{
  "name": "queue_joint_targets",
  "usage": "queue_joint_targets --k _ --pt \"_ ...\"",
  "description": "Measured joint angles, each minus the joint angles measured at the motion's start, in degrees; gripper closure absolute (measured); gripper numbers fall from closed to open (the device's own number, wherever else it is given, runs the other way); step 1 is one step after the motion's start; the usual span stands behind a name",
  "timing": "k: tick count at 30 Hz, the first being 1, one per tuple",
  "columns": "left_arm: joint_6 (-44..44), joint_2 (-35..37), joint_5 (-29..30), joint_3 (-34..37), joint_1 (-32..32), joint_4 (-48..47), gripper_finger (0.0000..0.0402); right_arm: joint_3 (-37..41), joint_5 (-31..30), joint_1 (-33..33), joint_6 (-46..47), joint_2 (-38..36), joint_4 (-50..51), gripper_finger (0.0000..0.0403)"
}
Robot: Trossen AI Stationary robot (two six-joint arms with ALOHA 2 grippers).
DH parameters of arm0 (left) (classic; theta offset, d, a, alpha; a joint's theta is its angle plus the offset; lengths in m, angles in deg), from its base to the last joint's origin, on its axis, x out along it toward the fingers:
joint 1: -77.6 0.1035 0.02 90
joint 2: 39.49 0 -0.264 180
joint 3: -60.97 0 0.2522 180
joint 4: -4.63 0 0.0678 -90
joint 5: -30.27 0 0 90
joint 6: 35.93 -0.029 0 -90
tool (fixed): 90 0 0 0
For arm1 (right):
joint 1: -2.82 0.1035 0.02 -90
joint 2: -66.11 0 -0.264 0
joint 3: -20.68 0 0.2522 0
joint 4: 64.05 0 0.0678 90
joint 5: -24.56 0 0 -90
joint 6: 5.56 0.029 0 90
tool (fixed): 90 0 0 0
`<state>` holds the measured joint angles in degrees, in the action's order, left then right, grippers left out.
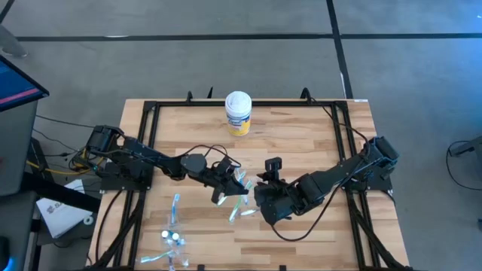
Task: Pick & Place toothbrushing station
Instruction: Put the right green toothbrush into the transparent organizer
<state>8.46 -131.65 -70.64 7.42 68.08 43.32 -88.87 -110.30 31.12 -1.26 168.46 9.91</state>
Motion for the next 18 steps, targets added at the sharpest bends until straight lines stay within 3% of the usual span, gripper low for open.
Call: queue_joint_targets --k 11,18 --pt "-5.40 1.63 -4.96 0.44 -3.55 -0.39 0.0387 0.02 0.01 0.97 8.27 0.00 4.36 0.0261" --pt "-11.77 12.44 -0.06 7.13 -6.71 -0.91 0.0389 0.07 0.02 0.94 8.41 0.00 4.04 0.0275"
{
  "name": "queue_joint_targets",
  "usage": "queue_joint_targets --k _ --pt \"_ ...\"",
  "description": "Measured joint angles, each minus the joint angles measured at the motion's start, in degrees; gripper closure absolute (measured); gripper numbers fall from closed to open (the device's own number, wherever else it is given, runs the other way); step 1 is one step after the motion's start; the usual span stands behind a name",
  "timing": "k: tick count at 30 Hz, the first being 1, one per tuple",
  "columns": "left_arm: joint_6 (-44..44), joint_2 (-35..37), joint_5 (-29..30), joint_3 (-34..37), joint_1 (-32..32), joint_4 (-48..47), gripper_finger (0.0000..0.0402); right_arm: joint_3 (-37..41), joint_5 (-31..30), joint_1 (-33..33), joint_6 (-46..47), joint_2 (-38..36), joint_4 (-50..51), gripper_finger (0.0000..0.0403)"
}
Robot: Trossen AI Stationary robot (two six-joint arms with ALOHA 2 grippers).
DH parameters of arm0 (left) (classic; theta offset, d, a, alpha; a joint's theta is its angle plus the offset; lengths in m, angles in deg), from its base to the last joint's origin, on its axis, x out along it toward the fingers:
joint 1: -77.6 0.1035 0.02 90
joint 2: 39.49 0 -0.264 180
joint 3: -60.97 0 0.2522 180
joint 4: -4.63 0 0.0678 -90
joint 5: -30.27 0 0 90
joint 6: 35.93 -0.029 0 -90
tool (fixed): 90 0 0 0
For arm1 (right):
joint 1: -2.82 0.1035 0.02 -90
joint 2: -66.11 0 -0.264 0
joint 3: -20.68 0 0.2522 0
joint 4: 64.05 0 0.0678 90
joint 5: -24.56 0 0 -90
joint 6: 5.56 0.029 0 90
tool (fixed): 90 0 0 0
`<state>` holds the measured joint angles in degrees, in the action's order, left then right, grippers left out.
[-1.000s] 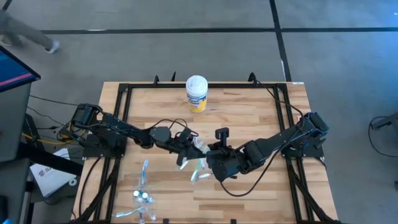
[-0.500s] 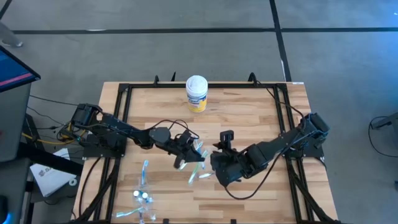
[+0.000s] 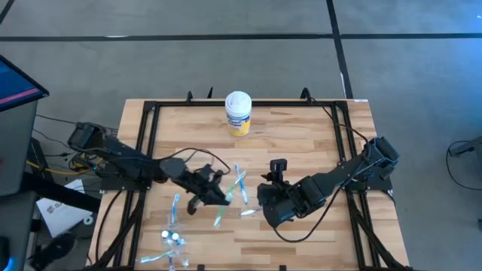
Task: Pick & Place toothbrushing station
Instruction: Put the right green toothbrush into the transparent organizer
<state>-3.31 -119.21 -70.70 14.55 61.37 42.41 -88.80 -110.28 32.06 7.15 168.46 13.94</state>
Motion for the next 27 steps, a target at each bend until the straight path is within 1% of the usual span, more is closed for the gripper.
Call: queue_joint_targets --k 5,13,17,20,27 --pt "-0.84 9.03 5.23 7.34 -3.50 -0.50 0.0388 0.02 -0.01 0.00 -0.04 0.00 -0.32 0.0281" --pt "-4.97 20.41 6.50 14.98 -9.02 -0.56 0.0389 0.02 0.00 -0.50 0.26 0.00 -0.66 0.0281" --pt "-8.66 24.06 6.50 16.97 -11.88 -0.75 0.0389 0.02 -0.02 -0.52 0.34 0.00 -0.81 0.0281" --pt "-10.79 26.66 6.52 18.58 -13.53 -2.81 0.0389 0.02 -0.02 -0.50 0.40 0.00 -0.86 0.0280" --pt "-10.99 30.87 8.09 21.14 -16.50 -6.34 0.0389 0.02 0.00 -0.50 0.42 0.00 -1.10 0.0281"
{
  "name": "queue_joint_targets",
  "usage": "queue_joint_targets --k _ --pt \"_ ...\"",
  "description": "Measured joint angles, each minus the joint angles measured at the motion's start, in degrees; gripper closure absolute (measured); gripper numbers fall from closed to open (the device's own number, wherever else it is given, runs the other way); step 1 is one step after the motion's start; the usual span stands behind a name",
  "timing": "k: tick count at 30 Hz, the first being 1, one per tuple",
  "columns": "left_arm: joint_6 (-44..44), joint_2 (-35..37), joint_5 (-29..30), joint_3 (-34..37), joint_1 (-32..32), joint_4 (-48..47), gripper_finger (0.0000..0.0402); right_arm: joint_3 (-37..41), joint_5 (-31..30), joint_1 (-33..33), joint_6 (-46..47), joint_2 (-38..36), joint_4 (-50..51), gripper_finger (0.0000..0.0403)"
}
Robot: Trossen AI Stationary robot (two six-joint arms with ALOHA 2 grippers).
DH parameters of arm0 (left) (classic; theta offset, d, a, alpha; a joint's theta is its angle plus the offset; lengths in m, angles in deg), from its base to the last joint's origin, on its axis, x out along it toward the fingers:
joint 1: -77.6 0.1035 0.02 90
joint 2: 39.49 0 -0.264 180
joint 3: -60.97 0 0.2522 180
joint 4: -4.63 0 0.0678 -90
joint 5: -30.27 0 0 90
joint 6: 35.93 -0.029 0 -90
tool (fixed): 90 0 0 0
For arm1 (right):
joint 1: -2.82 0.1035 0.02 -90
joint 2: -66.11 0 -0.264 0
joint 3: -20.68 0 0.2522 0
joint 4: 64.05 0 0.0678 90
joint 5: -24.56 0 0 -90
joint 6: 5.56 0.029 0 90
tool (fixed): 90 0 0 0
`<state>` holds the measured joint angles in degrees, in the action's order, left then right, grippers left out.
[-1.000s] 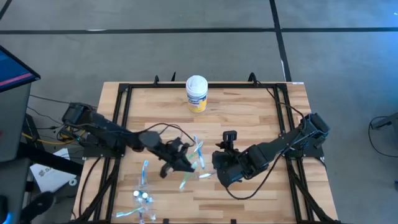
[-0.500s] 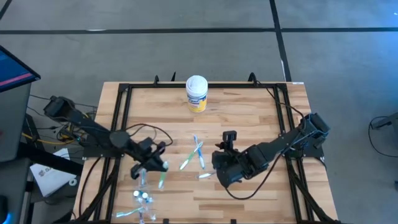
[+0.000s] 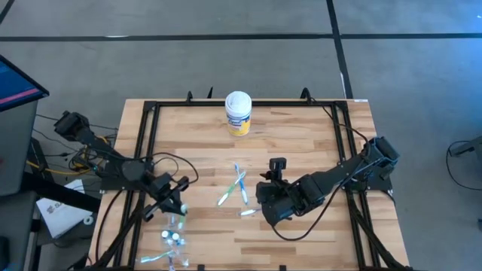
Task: Pick & Place toothbrushing station
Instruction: Put the right green toothbrush into the transparent organizer
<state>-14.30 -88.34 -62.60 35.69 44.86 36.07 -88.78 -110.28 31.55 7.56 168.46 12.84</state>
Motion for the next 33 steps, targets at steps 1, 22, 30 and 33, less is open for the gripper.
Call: queue_joint_targets --k 1,22,30,33 --pt "0.00 0.57 0.06 0.27 -0.36 -0.90 0.0390 0.00 0.00 0.00 0.00 0.00 -0.16 0.0280" --pt "-2.96 14.03 7.19 1.20 -8.29 -17.70 0.0390 0.02 0.02 0.02 0.00 0.00 -1.02 0.0280" --pt "-5.10 16.61 12.91 1.17 -11.93 -26.17 0.0390 0.02 0.02 0.02 0.00 0.00 -1.08 0.0280" --pt "-5.05 17.04 14.11 1.17 -13.30 -27.13 0.0390 0.02 0.03 0.02 0.00 0.00 -1.15 0.0280"
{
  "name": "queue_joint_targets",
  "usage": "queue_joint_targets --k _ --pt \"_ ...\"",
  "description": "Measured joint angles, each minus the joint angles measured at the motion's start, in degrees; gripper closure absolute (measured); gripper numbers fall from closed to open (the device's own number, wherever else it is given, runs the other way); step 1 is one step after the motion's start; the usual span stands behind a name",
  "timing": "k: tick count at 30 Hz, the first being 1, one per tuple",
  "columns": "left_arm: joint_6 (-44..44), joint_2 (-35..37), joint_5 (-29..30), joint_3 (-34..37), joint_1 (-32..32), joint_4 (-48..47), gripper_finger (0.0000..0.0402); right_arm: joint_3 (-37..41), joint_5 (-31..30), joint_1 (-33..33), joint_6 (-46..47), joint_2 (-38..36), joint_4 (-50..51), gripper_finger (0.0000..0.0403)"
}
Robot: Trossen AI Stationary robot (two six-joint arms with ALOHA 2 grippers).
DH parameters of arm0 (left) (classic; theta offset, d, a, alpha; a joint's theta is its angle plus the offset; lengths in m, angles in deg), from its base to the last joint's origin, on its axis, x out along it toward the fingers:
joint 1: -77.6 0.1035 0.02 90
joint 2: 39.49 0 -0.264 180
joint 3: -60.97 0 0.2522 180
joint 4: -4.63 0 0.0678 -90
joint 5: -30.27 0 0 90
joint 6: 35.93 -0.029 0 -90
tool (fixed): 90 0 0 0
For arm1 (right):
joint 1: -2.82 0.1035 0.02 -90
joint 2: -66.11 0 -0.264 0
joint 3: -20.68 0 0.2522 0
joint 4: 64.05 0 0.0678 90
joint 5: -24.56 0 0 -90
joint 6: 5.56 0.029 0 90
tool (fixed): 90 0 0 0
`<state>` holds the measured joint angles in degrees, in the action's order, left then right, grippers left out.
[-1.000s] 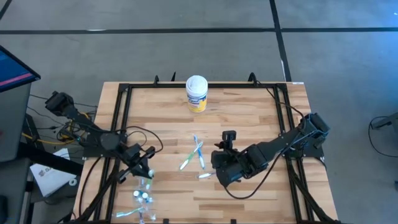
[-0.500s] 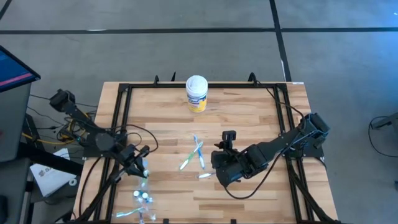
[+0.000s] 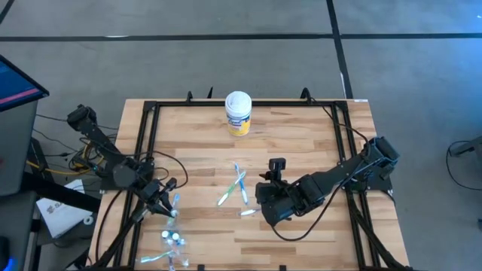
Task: Pick & Place toothbrushing station
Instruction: Put the right green toothbrush into the transparent organizer
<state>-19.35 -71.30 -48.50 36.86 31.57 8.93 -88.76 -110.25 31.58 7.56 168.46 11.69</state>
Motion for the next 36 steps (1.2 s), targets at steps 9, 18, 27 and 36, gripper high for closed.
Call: queue_joint_targets --k 9,18,27,36 --pt "-0.30 -0.04 6.30 -0.02 -4.59 -3.74 0.0390 0.00 0.06 -0.04 -0.01 0.00 -1.20 0.0280" --pt "-0.30 -0.04 12.95 -0.02 -8.98 -7.09 0.0389 0.00 0.06 -0.47 0.00 0.00 -1.22 0.0280" --pt "-0.18 -0.07 23.14 -0.02 -15.03 -9.24 0.0389 0.00 1.71 -1.98 0.44 -0.01 -1.27 0.0280" --pt "5.82 -0.44 33.00 3.07 -20.63 -8.98 0.0389 0.00 1.90 -2.58 0.43 0.00 -1.14 0.0280"
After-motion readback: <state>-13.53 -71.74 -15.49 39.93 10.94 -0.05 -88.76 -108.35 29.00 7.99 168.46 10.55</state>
